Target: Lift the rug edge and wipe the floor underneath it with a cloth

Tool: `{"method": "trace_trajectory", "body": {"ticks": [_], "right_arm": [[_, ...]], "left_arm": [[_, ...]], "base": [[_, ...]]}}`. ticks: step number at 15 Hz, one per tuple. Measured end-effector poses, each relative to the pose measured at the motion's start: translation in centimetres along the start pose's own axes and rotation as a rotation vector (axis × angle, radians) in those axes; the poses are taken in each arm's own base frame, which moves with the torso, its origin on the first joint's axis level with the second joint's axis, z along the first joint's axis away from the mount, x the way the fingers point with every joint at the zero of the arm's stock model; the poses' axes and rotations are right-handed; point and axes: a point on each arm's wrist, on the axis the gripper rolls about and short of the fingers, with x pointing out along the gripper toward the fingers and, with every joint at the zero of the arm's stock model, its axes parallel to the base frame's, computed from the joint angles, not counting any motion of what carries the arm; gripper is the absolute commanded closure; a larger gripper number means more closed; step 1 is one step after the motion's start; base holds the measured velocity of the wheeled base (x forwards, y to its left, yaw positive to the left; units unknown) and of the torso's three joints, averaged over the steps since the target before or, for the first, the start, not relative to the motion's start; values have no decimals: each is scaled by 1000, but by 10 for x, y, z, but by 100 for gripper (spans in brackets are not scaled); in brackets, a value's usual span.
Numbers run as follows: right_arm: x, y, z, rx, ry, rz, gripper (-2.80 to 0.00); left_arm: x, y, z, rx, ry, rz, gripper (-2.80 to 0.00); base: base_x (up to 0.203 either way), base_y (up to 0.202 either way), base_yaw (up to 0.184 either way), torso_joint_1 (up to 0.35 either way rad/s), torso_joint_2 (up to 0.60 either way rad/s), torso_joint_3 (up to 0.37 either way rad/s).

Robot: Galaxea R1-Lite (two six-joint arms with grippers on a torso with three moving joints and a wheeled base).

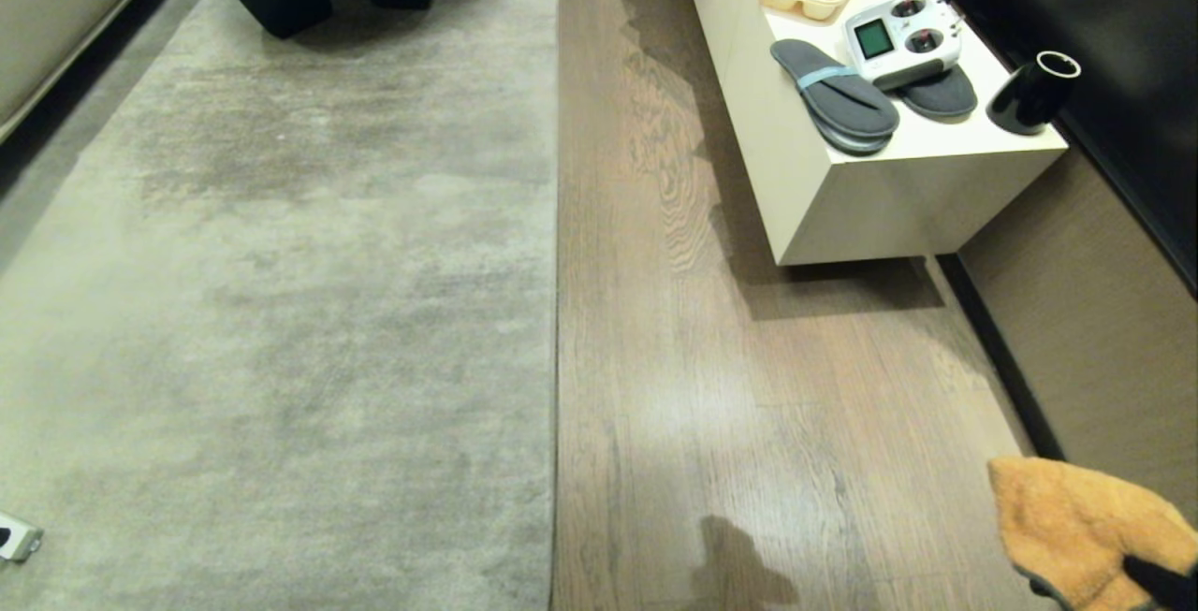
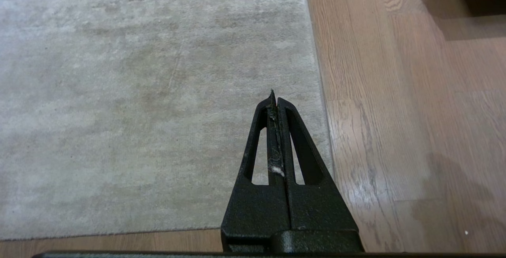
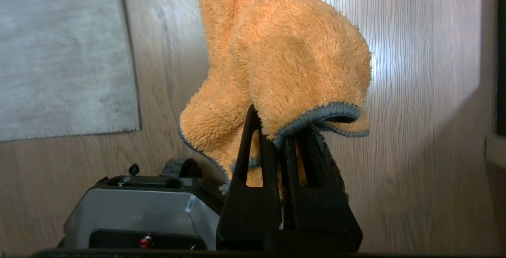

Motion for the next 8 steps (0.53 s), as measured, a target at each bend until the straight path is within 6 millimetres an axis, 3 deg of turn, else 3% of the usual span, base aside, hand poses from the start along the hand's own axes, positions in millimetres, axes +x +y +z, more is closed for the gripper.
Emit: {"method": "trace_trajectory", "body": {"ticks": [5,8], "right_arm": [[90,8,53,67,131,-109,0],[152,2,71,91,149,-208,0]], "left_arm": [[0,0,0,0,0,0,0],[0,0,0,0,0,0,0]], "base": [[0,0,0,0,0,0],[0,0,0,0,0,0]]}}
